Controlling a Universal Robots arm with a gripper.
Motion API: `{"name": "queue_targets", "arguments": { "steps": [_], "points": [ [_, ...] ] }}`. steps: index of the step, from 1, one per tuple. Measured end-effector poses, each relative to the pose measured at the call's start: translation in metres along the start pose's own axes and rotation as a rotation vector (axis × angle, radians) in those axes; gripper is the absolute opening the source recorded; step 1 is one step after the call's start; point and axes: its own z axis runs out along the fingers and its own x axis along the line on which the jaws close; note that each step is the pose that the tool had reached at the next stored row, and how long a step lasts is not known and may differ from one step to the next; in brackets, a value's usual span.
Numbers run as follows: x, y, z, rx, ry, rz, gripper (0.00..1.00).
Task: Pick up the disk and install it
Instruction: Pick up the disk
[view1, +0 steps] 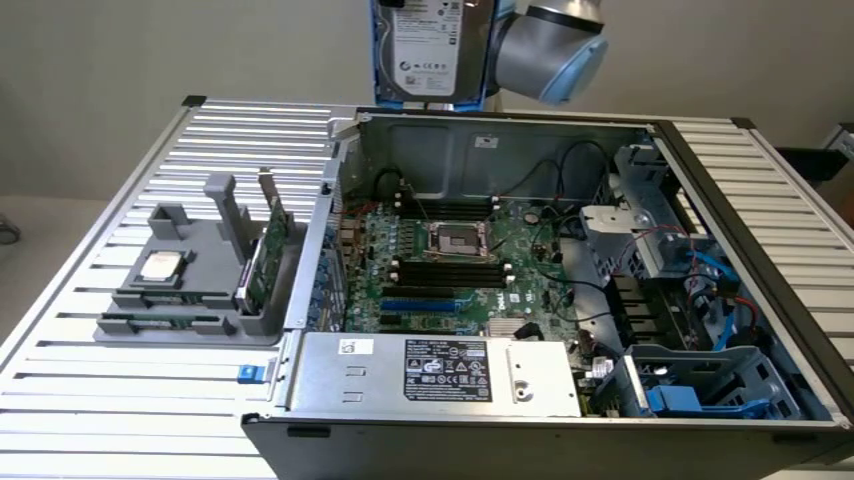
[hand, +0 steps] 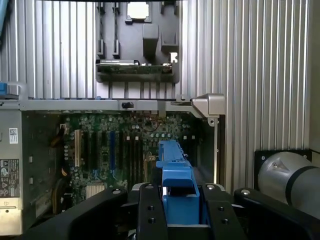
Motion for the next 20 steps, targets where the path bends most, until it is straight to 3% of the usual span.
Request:
{"name": "queue_targets", "arguments": {
  "steps": [20],
  "points": [
    [0.041, -0.0557, -0.0221, 0.0, 0.0, 0.0, 0.33]
  ]
}}
